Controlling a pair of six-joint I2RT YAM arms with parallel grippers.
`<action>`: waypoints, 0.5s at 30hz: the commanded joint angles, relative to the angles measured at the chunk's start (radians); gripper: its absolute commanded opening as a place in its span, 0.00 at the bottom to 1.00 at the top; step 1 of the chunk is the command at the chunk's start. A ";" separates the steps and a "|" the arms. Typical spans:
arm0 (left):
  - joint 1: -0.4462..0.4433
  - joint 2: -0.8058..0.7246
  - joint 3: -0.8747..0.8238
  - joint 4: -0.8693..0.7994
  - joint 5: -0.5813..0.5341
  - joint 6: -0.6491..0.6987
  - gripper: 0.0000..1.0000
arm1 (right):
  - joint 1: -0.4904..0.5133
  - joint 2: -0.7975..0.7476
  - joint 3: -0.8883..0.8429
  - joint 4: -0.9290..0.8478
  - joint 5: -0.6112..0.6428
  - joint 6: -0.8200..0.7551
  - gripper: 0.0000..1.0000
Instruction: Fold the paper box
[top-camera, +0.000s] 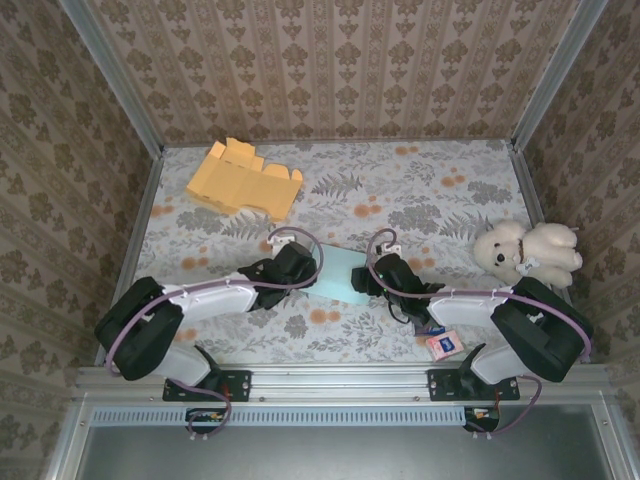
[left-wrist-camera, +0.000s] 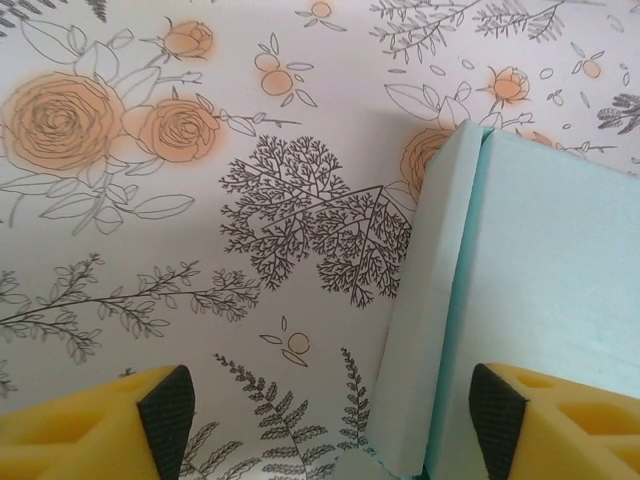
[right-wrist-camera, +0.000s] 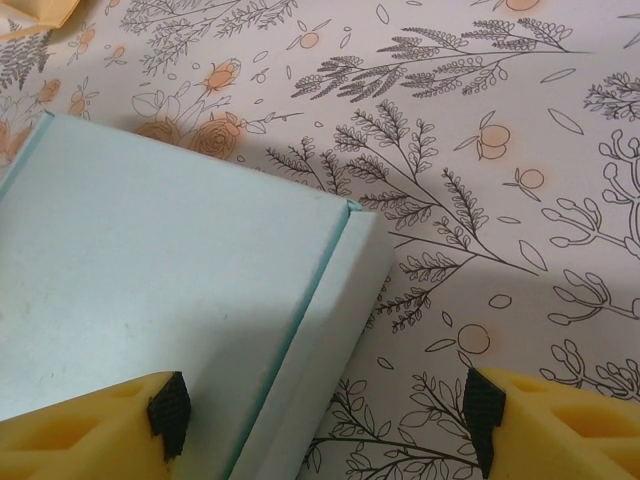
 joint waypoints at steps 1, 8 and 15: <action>0.003 -0.073 -0.011 -0.080 -0.025 -0.055 0.84 | 0.007 -0.007 -0.025 0.019 0.005 0.042 0.75; 0.001 -0.123 -0.007 -0.151 0.045 -0.232 1.00 | 0.014 0.017 -0.025 0.025 -0.005 0.030 0.74; 0.004 -0.070 0.103 -0.283 0.118 -0.449 1.00 | 0.017 0.015 -0.027 0.031 0.000 0.019 0.74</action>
